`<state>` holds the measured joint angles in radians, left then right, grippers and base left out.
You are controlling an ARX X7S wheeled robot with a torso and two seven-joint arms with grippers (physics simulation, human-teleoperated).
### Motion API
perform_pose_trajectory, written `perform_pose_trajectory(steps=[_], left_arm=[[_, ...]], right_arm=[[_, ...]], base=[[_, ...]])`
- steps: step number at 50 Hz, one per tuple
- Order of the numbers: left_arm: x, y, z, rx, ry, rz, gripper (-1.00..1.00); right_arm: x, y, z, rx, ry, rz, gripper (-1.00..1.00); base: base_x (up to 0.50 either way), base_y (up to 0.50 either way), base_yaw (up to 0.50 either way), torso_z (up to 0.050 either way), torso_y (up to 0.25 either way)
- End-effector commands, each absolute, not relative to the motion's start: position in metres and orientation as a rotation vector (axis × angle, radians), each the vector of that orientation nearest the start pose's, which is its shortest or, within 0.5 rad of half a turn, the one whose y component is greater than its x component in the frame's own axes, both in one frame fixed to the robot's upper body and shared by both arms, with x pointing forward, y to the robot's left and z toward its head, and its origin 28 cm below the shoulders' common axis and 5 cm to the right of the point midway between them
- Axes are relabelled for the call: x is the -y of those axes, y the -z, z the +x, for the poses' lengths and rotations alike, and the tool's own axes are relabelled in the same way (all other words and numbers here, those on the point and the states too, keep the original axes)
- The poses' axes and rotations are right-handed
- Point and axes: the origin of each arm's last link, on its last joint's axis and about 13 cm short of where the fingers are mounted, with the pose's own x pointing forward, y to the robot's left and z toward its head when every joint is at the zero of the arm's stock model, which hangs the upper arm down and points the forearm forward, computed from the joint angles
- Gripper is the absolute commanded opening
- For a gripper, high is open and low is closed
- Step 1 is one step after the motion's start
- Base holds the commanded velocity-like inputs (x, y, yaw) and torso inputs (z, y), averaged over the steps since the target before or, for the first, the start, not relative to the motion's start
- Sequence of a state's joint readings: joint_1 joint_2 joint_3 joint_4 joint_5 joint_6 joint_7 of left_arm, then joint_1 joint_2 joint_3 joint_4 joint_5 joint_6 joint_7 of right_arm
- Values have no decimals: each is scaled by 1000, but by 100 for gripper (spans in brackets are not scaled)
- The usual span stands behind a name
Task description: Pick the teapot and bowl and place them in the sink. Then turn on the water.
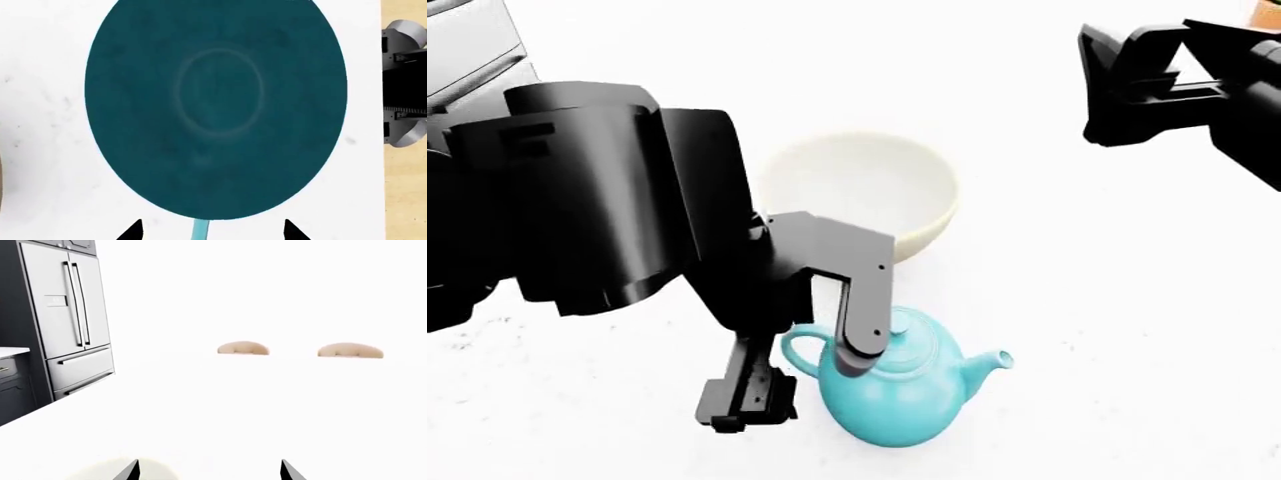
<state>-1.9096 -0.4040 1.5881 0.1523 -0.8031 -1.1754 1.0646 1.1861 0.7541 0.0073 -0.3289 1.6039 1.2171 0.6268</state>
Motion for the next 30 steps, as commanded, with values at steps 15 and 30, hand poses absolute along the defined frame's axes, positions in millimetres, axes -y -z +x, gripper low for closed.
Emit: perform_pose_trajectory(steps=[15, 30], left_arm=[[-151, -335, 309, -905, 1378, 1137, -100], [-159, -342, 292, -894, 1401, 1150, -100]], right_arm=[[184, -340, 230, 81, -269, 59, 100], [182, -341, 230, 86, -266, 59, 100]], base=[[0, 0, 0, 0, 0], [0, 0, 0, 0, 0]])
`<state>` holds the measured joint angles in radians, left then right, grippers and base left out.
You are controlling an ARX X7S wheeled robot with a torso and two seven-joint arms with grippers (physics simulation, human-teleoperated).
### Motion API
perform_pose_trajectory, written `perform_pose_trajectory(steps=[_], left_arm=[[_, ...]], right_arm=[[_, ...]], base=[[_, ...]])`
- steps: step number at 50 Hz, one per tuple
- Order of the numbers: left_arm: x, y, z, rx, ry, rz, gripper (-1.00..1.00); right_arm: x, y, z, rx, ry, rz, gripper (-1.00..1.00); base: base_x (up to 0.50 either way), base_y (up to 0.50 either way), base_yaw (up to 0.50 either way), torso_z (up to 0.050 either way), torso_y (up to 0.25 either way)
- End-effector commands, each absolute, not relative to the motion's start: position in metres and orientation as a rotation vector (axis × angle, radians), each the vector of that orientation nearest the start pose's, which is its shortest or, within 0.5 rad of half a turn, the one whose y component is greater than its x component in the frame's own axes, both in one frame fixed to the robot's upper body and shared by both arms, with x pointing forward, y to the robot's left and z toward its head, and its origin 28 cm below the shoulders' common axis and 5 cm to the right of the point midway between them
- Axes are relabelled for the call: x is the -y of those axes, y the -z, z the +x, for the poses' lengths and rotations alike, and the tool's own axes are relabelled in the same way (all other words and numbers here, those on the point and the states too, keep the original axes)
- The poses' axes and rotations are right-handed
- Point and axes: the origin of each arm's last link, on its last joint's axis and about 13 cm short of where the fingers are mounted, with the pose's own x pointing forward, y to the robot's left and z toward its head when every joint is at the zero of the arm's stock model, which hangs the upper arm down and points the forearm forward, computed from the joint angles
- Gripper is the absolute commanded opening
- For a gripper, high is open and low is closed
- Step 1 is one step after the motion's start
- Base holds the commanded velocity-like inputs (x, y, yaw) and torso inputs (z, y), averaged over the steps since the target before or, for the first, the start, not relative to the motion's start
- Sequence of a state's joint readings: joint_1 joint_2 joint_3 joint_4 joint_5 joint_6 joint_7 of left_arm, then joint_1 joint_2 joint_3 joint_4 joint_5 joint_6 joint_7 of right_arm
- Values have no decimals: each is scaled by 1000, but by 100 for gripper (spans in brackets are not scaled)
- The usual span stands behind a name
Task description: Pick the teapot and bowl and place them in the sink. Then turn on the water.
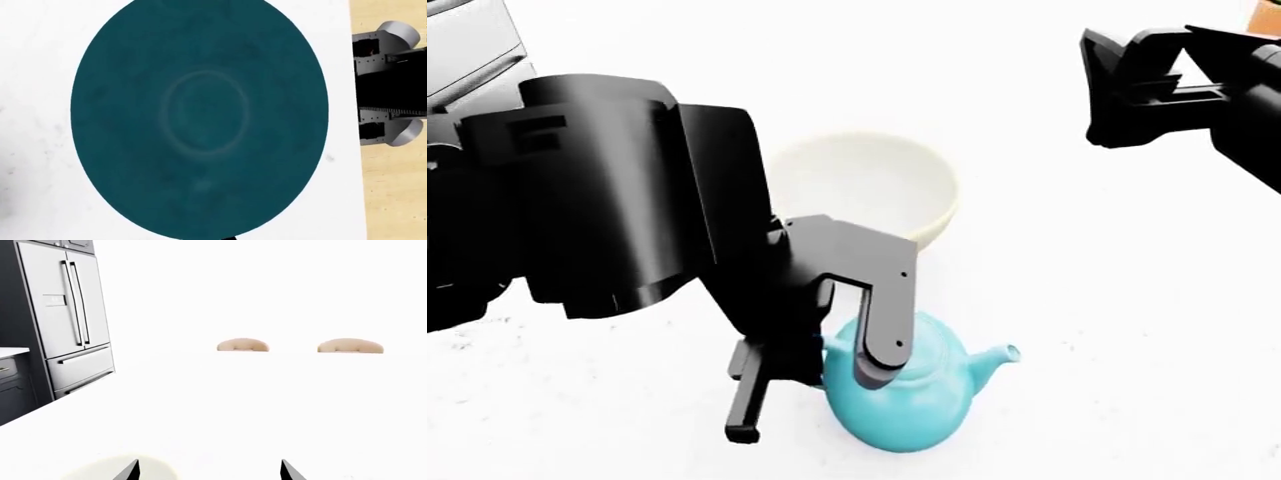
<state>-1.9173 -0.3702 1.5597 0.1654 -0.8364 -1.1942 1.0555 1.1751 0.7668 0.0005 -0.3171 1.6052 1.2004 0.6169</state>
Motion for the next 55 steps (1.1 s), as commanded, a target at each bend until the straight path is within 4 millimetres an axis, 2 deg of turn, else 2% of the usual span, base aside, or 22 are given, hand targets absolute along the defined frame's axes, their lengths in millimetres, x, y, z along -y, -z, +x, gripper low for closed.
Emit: perform_pose_trajectory(steps=[1, 20, 37, 47, 55], left_arm=[[-159, -343, 290, -892, 1401, 1152, -100], [-169, -356, 268, -847, 1388, 1137, -100], [-198, -383, 232, -810, 1272, 1046, -100], [-215, -402, 206, -797, 1177, 1015, -100], [-229, -411, 197, -773, 1098, 976, -100]], right_arm=[[181, -341, 230, 87, -266, 59, 100], [183, -348, 228, 106, -262, 65, 100], [177, -357, 233, 116, -265, 64, 100], [167, -358, 247, 86, -264, 84, 100], [159, -357, 256, 61, -264, 94, 100]], base=[[0, 0, 0, 0, 10], [0, 0, 0, 0, 1], [0, 0, 0, 0, 1], [0, 0, 0, 0, 1], [0, 0, 0, 0, 0]])
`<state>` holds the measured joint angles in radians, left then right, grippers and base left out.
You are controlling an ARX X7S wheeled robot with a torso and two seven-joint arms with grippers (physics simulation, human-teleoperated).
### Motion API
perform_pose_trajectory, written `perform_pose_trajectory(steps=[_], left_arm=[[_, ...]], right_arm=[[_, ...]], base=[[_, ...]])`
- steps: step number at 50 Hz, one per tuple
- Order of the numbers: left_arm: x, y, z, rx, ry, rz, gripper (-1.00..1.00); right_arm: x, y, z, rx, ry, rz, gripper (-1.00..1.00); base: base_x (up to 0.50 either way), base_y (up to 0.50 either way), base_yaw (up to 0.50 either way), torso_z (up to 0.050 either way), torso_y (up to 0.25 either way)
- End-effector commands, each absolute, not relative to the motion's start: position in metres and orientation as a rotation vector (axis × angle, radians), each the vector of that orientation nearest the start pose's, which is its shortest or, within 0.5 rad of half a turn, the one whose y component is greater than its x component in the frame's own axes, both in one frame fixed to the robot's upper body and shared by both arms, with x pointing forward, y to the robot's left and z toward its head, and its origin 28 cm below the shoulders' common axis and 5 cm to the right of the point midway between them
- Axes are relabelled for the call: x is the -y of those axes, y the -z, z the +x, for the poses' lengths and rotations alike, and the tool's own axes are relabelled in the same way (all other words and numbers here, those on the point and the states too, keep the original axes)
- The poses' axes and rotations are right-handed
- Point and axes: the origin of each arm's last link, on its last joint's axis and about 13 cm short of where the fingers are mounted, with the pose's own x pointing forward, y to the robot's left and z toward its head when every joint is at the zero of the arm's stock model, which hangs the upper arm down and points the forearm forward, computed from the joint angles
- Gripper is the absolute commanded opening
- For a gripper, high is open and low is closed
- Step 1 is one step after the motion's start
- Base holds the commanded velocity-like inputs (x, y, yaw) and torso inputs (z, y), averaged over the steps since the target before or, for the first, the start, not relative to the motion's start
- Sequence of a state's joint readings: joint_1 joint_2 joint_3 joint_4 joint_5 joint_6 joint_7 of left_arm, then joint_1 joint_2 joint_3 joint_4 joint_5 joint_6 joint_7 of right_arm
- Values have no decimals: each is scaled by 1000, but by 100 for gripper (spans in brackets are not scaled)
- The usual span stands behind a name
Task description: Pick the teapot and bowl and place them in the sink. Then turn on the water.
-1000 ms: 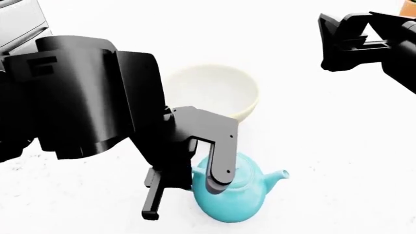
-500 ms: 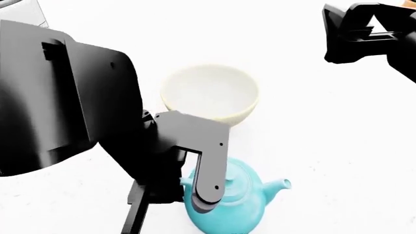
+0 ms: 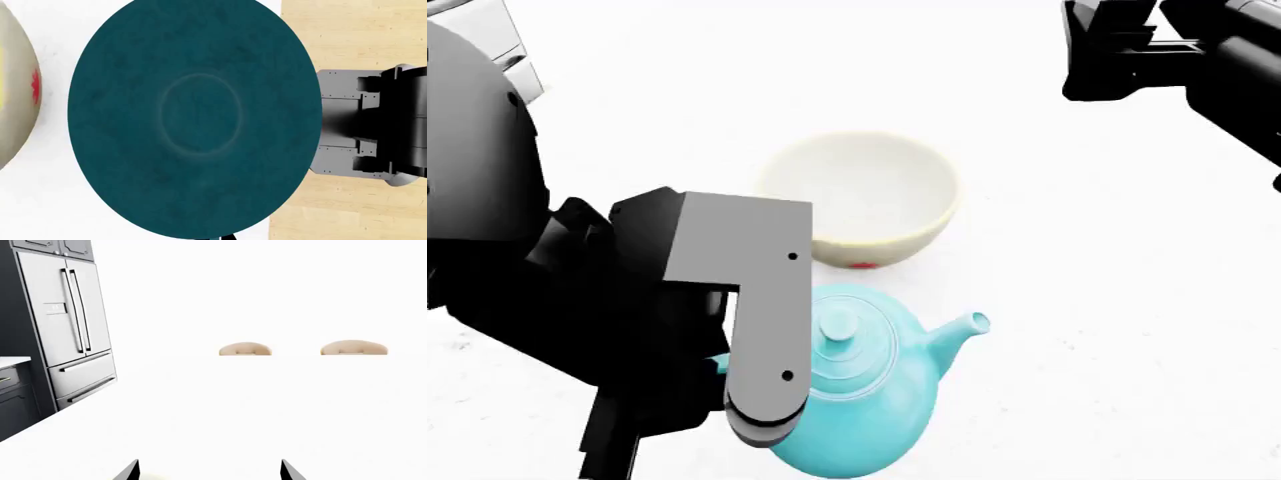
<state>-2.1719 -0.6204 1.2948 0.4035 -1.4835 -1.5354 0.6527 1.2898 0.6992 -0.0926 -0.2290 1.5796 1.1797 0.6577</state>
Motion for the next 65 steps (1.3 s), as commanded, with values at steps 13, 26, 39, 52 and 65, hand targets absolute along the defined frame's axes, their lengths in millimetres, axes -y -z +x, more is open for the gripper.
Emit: perform_pose_trajectory(steps=[13, 26, 39, 52, 65], left_arm=[[-247, -420, 196, -663, 987, 930, -100], [-268, -427, 190, -651, 885, 794, -100], [-279, -427, 189, -633, 822, 714, -100], [-289, -432, 189, -576, 747, 665, -100], [-297, -435, 186, -528, 700, 647, -100]], right_arm=[[151, -353, 267, 13, -234, 67, 100], [139, -347, 317, -279, -137, 245, 100], [121, -335, 356, -488, -109, 396, 100], [91, -332, 376, -564, -91, 499, 100], [74, -311, 384, -641, -45, 540, 100]], base=[[0, 0, 0, 0, 1], [0, 0, 0, 0, 1], [0, 0, 0, 1, 1], [0, 0, 0, 0, 1], [0, 0, 0, 1, 1]])
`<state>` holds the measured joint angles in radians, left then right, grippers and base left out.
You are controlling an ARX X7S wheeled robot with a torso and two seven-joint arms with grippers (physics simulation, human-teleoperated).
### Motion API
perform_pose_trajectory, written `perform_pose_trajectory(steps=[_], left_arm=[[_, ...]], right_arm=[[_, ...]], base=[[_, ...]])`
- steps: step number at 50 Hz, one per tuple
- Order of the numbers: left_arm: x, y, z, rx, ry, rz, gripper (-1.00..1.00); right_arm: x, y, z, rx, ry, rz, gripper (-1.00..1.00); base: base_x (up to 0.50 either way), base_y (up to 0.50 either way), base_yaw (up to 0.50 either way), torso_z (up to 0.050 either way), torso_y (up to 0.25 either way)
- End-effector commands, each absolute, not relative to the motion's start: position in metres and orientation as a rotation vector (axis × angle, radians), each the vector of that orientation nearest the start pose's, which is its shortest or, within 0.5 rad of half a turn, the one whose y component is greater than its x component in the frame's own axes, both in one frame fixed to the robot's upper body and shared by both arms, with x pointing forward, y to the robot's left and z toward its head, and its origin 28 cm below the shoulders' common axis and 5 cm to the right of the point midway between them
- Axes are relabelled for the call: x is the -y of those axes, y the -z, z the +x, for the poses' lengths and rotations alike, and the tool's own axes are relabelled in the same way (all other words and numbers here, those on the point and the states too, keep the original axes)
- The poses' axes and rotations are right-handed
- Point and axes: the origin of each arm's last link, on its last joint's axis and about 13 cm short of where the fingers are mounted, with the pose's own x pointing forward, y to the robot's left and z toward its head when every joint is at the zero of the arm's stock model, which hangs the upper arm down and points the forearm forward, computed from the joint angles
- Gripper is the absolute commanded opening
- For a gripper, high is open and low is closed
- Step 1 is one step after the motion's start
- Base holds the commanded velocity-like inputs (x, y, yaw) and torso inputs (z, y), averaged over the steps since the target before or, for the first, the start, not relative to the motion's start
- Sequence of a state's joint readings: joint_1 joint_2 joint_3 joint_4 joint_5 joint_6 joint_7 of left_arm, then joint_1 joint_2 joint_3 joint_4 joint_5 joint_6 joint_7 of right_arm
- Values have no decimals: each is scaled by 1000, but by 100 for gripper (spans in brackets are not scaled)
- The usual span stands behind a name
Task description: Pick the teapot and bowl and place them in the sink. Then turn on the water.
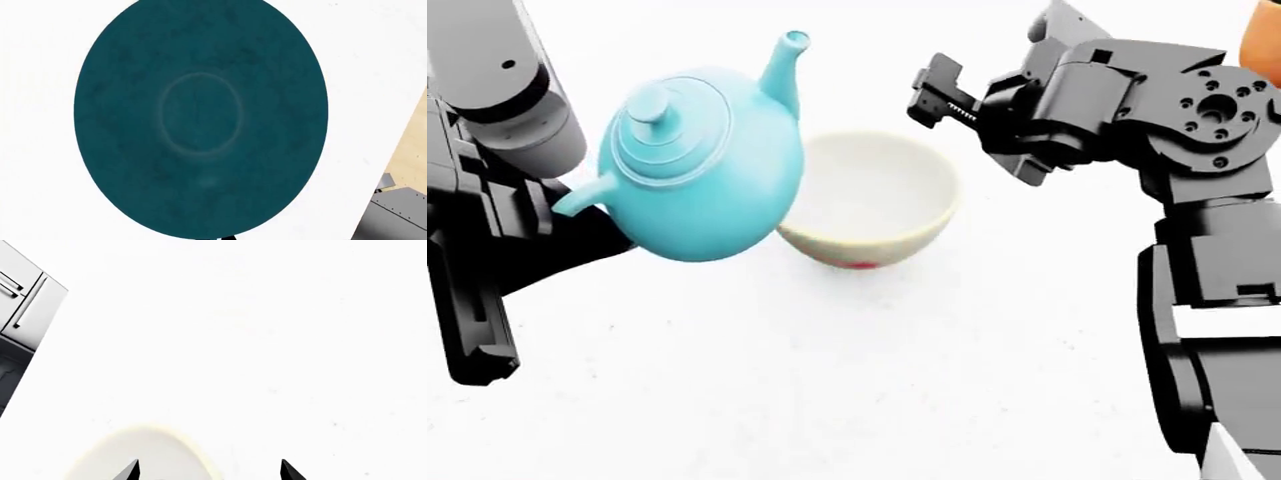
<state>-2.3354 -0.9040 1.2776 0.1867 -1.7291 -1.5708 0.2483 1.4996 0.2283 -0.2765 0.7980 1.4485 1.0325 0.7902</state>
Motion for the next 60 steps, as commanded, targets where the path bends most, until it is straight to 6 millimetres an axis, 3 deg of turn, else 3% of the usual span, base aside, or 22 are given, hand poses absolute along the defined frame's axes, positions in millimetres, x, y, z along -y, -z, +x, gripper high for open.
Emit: perform_pose_trajectory(steps=[1, 20, 34, 35, 49, 60], left_arm=[[-297, -435, 186, -526, 700, 648, -100], [-298, -438, 189, -524, 697, 662, -100], [-299, -439, 188, -523, 704, 672, -100], [-299, -439, 188, -523, 704, 672, -100], [-300, -440, 188, -517, 703, 677, -100], [-301, -446, 187, -477, 695, 681, -100]], right_arm=[[73, -309, 384, -651, -34, 525, 100], [77, -274, 387, -786, 11, 385, 100], [56, -254, 375, -849, -71, 355, 100], [56, -255, 374, -847, -76, 353, -100], [58, -266, 372, -821, -121, 383, -100], [70, -295, 369, -750, -171, 470, -100]], base=[[0, 0, 0, 0, 0], [0, 0, 0, 1, 1], [0, 0, 0, 0, 0], [0, 0, 0, 0, 0], [0, 0, 0, 0, 0], [0, 0, 0, 0, 0]])
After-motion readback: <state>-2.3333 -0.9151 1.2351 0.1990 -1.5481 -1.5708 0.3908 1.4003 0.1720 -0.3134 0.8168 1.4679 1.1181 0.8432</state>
